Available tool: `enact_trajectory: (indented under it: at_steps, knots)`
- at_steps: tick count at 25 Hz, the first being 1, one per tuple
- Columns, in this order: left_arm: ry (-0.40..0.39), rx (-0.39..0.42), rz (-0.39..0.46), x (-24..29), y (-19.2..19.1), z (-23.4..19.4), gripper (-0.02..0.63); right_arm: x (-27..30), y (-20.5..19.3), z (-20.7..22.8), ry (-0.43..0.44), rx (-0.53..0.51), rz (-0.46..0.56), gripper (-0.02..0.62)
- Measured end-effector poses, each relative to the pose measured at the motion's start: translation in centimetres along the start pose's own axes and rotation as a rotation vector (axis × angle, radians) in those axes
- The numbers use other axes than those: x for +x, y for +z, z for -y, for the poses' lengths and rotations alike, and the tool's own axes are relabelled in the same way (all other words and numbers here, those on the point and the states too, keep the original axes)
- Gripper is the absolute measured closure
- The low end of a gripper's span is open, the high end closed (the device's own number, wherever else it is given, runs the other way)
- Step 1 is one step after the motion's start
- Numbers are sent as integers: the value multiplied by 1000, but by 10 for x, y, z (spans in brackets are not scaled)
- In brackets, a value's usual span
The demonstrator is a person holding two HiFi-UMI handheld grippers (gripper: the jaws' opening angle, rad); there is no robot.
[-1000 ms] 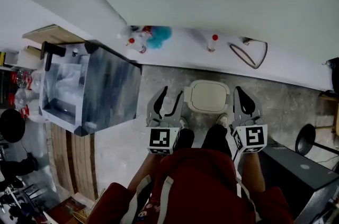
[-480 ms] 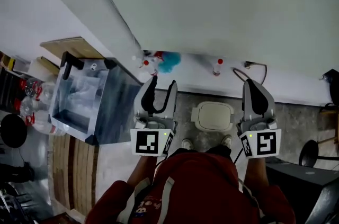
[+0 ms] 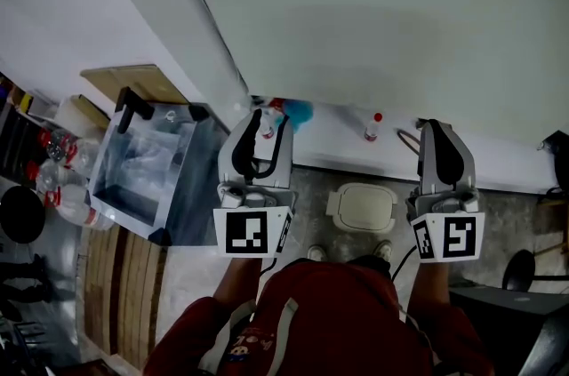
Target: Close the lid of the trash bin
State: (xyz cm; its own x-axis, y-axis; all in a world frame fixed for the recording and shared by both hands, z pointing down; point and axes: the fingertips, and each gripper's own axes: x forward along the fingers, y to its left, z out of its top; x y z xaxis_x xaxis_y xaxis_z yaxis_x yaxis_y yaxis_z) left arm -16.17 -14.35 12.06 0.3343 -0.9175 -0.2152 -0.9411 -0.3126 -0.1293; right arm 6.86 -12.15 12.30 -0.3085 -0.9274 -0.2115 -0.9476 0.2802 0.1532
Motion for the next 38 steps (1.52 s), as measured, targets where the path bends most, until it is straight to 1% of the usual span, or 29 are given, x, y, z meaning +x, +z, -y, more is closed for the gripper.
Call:
enact_trajectory:
  at_steps: [1, 2, 3, 4, 5, 6, 9, 12, 20, 26, 38]
  knots:
    - [-1, 1, -4, 0, -2, -1, 450, 1, 0, -2, 0, 5, 2, 595]
    - [1, 1, -7, 0, -4, -1, 472, 2, 0, -4, 3, 7, 2, 595]
    - [5, 0, -12, 0, -6, -2, 508, 3, -1, -7, 7, 7, 0, 595]
    - [10, 0, -18, -1, -9, -3, 560, 4, -3, -9, 13, 6, -3, 595]
    - [13, 1, -26, -1, -11, -2, 593, 4, -4, -11, 18, 6, -7, 595]
    - [13, 2, -32, -2, -14, -2, 601, 4, -6, -13, 21, 7, -9, 595]
    - [-1, -4, -43, 0, -19, 0, 601, 5, -8, -14, 19, 4, -13, 595]
    - [5, 0, -54, 1, -22, -3, 601, 6, -8, -15, 13, -8, -13, 595]
    - [-2, -12, -55, 4, -29, -8, 601, 8, -19, -13, -1, -30, -40, 595]
    - [-15, -17, -53, 7, -29, -3, 601, 9, -18, -7, -5, -35, -45, 595]
    - [-25, -23, -55, 10, -31, 4, 601, 9, -24, -9, 11, -29, -53, 595]
